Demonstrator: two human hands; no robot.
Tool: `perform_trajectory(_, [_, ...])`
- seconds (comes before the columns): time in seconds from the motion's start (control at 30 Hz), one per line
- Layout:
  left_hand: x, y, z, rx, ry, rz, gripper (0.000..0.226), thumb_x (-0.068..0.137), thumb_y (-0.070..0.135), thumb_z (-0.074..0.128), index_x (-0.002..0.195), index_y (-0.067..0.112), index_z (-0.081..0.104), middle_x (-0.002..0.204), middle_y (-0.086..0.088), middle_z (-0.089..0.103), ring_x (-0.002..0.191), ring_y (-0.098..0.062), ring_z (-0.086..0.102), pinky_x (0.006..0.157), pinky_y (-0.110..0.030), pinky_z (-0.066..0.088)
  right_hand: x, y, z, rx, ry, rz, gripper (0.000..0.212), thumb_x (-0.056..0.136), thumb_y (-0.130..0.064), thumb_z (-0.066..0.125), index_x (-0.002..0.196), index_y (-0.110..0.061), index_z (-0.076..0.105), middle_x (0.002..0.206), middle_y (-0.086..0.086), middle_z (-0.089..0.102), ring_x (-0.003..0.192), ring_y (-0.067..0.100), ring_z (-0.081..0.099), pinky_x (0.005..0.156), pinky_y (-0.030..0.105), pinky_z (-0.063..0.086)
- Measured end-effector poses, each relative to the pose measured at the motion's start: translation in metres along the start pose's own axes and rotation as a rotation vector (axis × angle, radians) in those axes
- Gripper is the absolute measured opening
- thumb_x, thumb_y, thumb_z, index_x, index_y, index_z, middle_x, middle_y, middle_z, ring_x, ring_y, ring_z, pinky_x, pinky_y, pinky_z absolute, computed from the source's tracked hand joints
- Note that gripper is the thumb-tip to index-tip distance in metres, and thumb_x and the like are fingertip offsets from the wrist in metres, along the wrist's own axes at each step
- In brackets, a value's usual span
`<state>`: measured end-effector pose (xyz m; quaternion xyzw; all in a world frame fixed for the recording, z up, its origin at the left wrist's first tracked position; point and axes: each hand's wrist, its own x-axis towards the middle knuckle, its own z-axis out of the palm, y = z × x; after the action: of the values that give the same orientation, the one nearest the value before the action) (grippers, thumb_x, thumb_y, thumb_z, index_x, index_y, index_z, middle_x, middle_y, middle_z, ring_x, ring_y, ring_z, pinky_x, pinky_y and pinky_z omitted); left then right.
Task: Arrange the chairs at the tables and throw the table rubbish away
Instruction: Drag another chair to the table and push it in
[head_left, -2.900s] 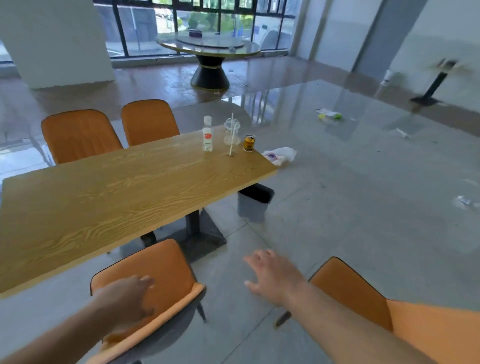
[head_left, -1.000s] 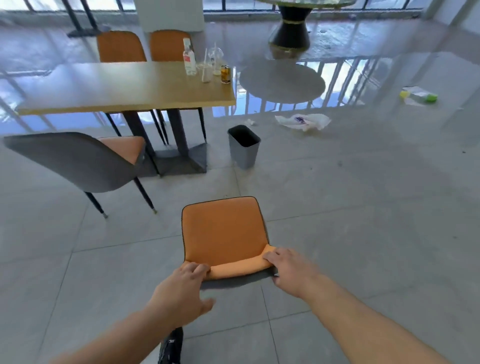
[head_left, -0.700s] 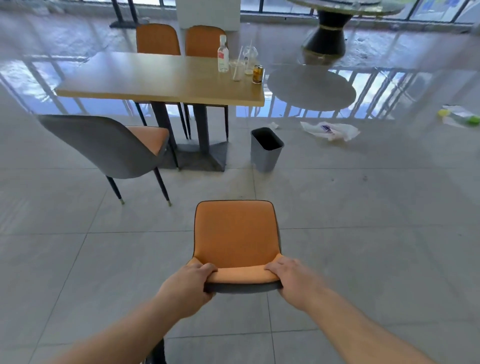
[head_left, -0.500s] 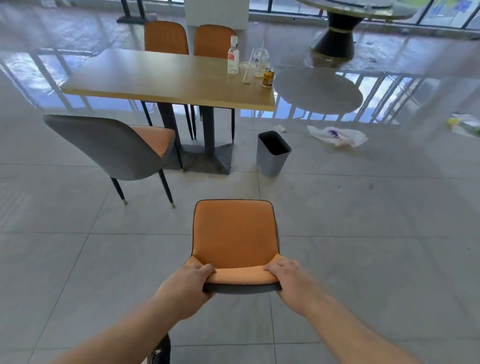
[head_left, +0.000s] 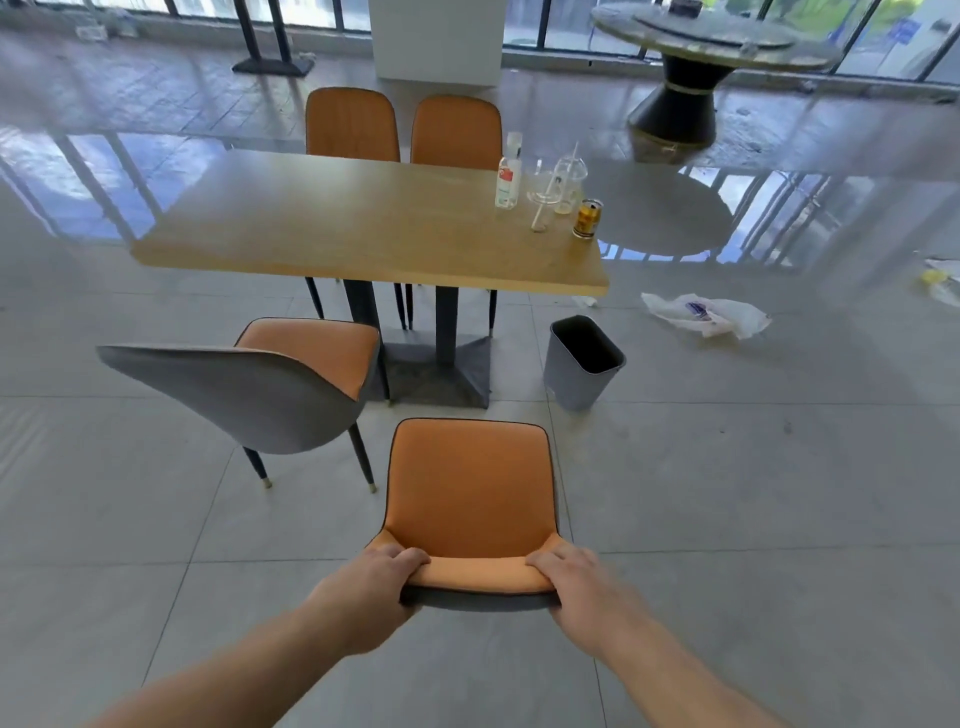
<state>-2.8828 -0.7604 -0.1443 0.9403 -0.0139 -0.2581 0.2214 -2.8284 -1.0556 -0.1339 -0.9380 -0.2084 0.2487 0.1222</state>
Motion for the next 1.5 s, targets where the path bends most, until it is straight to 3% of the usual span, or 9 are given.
perform_trajectory(0.33, [0.132, -0.037, -0.101, 0.034, 0.087, -0.04, 0.04, 0.091, 0.043, 0.062, 0.126, 0.053, 0.045, 0.109, 0.024, 0.051, 0.095, -0.006, 0.049, 0.08, -0.024, 0.041, 0.148, 0.0, -0.087, -0.005, 0.064, -0.03, 0.055, 0.096, -0.008, 0.049, 0.141, -0.039, 0.049, 0.127, -0.009, 0.051, 0.117, 0.018, 0.046, 0.091, 0.039, 0.05])
perform_trajectory(0.73, [0.258, -0.051, -0.17, -0.008, 0.095, -0.122, 0.05, 0.095, 0.029, 0.058, 0.135, 0.052, 0.041, 0.134, 0.017, 0.047, 0.122, -0.012, 0.041, 0.104, -0.036, 0.043, 0.295, 0.034, -0.164, -0.065, -0.046, -0.054, 0.053, 0.098, -0.013, 0.05, 0.145, -0.037, 0.045, 0.135, -0.006, 0.052, 0.128, 0.022, 0.043, 0.096, 0.041, 0.049])
perform_trajectory(0.9, [0.296, -0.06, -0.197, 0.006, 0.107, -0.115, 0.054, 0.095, 0.026, 0.059, 0.138, 0.051, 0.039, 0.138, 0.017, 0.044, 0.129, -0.014, 0.038, 0.107, -0.037, 0.041, 0.338, 0.035, -0.176, -0.044, 0.047, -0.039, 0.053, 0.098, -0.012, 0.052, 0.146, -0.034, 0.048, 0.138, -0.006, 0.053, 0.127, 0.02, 0.042, 0.1, 0.038, 0.048])
perform_trajectory(1.0, [0.309, -0.05, -0.206, 0.011, 0.009, -0.067, 0.053, 0.093, 0.037, 0.063, 0.137, 0.053, 0.038, 0.14, 0.016, 0.045, 0.126, -0.014, 0.043, 0.107, -0.039, 0.042, 0.347, 0.051, -0.188, -0.09, -0.008, 0.002, 0.056, 0.095, -0.012, 0.055, 0.145, -0.036, 0.048, 0.14, -0.007, 0.052, 0.13, 0.02, 0.041, 0.104, 0.043, 0.045])
perform_trajectory(1.1, [0.311, -0.049, -0.208, 0.043, -0.164, -0.021, 0.06, 0.088, 0.044, 0.067, 0.138, 0.051, 0.035, 0.142, 0.014, 0.044, 0.123, -0.014, 0.045, 0.102, -0.038, 0.045, 0.339, 0.05, -0.185, -0.185, -0.107, 0.098, 0.057, 0.092, -0.029, 0.063, 0.145, -0.038, 0.045, 0.144, -0.007, 0.048, 0.136, 0.021, 0.039, 0.114, 0.062, 0.033])
perform_trajectory(1.2, [0.301, -0.078, -0.225, 0.194, -0.169, 0.001, 0.065, 0.085, 0.05, 0.068, 0.14, 0.046, 0.034, 0.143, 0.01, 0.044, 0.125, -0.017, 0.044, 0.1, -0.038, 0.043, 0.335, 0.022, -0.177, -0.26, -0.128, 0.138, 0.061, 0.082, -0.055, 0.061, 0.139, -0.038, 0.044, 0.136, -0.009, 0.05, 0.13, 0.022, 0.042, 0.114, 0.069, 0.02])
perform_trajectory(1.3, [0.28, -0.132, -0.252, 0.301, -0.064, -0.066, 0.068, 0.085, 0.053, 0.068, 0.144, 0.041, 0.036, 0.145, 0.011, 0.044, 0.129, -0.016, 0.044, 0.105, -0.036, 0.04, 0.343, -0.023, -0.166, -0.284, -0.134, 0.062, 0.057, 0.082, -0.056, 0.06, 0.133, -0.035, 0.045, 0.129, -0.006, 0.053, 0.125, 0.024, 0.046, 0.117, 0.067, 0.01])
perform_trajectory(1.4, [0.244, -0.202, -0.277, 0.351, 0.006, -0.217, 0.062, 0.084, 0.054, 0.065, 0.139, 0.039, 0.039, 0.137, 0.012, 0.046, 0.123, -0.014, 0.047, 0.099, -0.031, 0.043, 0.359, -0.078, -0.156, -0.275, -0.167, -0.023, 0.045, 0.09, -0.041, 0.061, 0.131, -0.026, 0.047, 0.128, 0.002, 0.055, 0.123, 0.03, 0.049, 0.114, 0.059, 0.023])
perform_trajectory(1.5, [0.2, -0.268, -0.287, 0.305, 0.034, -0.313, 0.051, 0.08, 0.056, 0.061, 0.127, 0.043, 0.044, 0.128, 0.016, 0.051, 0.115, -0.01, 0.051, 0.087, -0.028, 0.045, 0.373, -0.122, -0.144, -0.335, -0.129, -0.062, 0.029, 0.095, -0.021, 0.051, 0.124, -0.022, 0.051, 0.123, 0.007, 0.059, 0.116, 0.033, 0.054, 0.096, 0.047, 0.037])
